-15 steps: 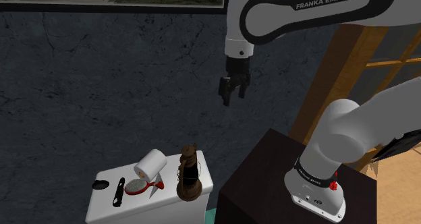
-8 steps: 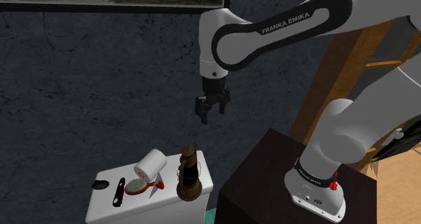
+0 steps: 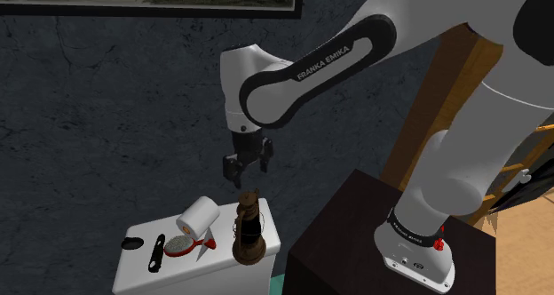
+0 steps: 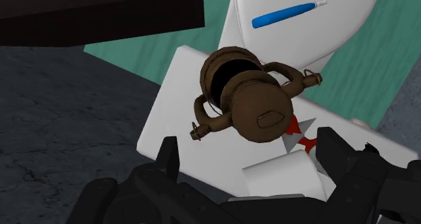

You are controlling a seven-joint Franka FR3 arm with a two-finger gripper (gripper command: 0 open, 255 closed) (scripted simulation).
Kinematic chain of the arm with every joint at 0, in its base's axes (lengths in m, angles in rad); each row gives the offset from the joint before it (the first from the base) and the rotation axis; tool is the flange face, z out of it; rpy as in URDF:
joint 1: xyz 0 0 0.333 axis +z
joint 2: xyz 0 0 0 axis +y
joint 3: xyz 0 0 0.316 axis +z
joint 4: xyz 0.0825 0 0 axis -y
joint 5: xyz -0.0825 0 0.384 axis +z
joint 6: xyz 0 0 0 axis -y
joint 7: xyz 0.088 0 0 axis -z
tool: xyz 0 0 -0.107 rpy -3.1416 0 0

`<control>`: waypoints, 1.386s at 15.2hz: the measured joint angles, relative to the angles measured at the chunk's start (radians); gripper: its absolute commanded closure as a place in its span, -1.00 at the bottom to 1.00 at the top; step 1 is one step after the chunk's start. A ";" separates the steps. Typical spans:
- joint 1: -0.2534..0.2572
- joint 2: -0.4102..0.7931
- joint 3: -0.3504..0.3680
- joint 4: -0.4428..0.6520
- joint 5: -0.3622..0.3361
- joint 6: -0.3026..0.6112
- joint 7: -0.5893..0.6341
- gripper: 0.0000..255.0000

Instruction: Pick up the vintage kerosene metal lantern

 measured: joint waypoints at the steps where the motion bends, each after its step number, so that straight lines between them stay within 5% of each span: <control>1: 0.005 0.039 0.012 0.024 -0.016 0.011 0.027 -1.00; 10: 0.014 0.155 0.025 0.013 -0.064 0.131 0.073 -1.00; 11: 0.014 0.158 0.025 0.012 -0.066 0.135 0.074 1.00; 21: 0.014 0.162 0.024 0.012 -0.068 0.139 0.075 1.00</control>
